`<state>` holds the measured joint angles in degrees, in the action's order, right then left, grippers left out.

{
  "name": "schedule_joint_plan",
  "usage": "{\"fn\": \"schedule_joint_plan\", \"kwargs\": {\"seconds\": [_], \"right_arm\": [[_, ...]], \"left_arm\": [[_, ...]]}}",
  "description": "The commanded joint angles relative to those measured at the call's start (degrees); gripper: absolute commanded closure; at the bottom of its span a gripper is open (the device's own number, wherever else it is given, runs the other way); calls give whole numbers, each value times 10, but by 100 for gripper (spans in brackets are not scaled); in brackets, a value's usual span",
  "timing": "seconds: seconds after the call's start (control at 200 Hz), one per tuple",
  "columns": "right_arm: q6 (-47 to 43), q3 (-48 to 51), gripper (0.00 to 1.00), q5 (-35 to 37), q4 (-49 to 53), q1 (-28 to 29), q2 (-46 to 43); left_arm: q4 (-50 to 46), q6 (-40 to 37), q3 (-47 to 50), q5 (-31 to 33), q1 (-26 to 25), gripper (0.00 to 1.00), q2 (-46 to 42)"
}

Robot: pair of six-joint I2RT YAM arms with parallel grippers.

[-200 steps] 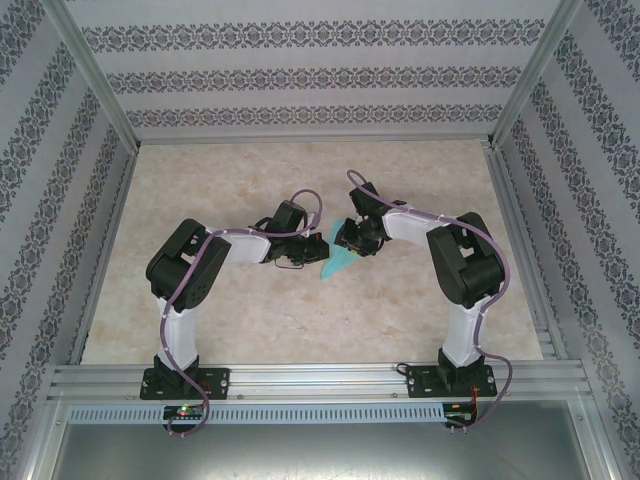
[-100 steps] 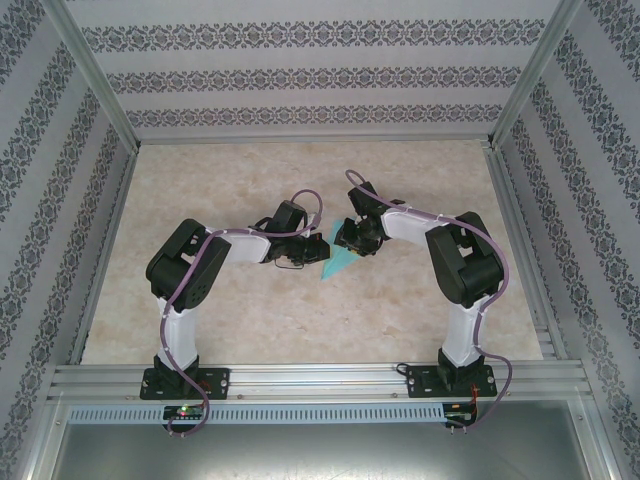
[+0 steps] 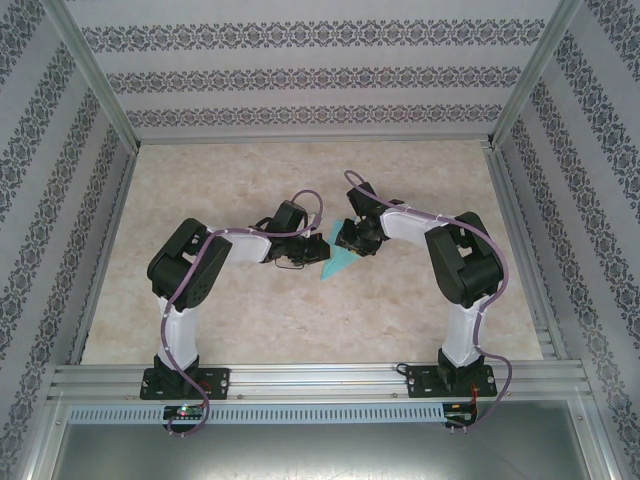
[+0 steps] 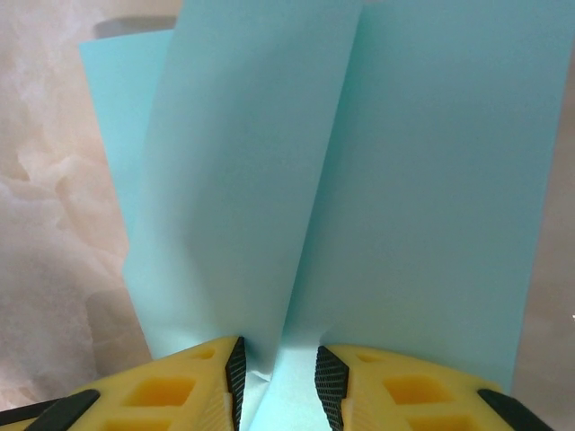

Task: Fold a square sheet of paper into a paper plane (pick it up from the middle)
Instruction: Fourth fold the wing at the center of the table.

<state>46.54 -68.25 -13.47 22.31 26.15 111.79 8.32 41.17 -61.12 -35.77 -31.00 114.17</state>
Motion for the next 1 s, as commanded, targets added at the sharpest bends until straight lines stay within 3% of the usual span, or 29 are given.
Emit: {"fn": "schedule_joint_plan", "kwargs": {"seconds": [0.0,0.47,0.789,0.999], "right_arm": [[4,43,66,57,52,10,86],[3,40,66,52,51,11,92],[10,40,66,39,45,12,69],[17,40,66,15,30,4,32]], "left_arm": [[-4,3,-13,5,6,91,9],[-47,-8,-19,20,7,92,16],[-140,-33,-39,28,6,100,31],[-184,-58,-55,21,7,100,46]]}}
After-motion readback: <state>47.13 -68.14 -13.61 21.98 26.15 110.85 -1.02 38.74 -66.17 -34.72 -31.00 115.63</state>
